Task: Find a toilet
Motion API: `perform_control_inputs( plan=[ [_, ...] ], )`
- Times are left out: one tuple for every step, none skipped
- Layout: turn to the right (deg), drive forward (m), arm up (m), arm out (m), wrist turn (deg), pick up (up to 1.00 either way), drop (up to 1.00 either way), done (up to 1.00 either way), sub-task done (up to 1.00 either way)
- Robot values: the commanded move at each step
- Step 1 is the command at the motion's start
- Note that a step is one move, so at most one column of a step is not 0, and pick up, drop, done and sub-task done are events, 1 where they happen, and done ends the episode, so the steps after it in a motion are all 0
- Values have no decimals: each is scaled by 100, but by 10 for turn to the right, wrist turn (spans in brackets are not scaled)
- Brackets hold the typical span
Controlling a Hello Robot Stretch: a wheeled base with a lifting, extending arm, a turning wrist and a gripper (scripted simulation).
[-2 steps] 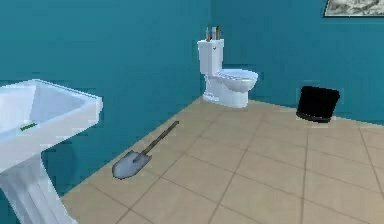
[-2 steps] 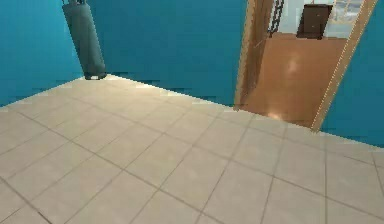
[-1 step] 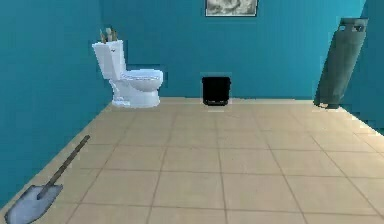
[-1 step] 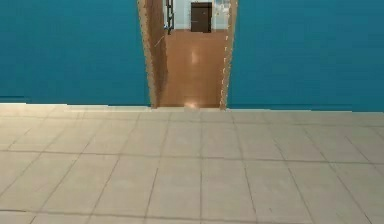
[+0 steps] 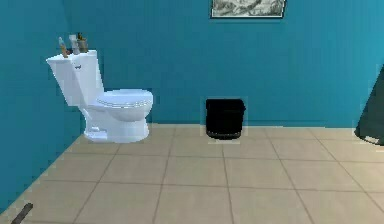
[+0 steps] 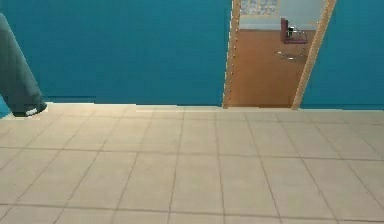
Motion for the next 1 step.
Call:
perform_control_inputs(
  plan=[
    [30, 0, 0, 0, 0, 0, 0, 0, 0]
  ],
)
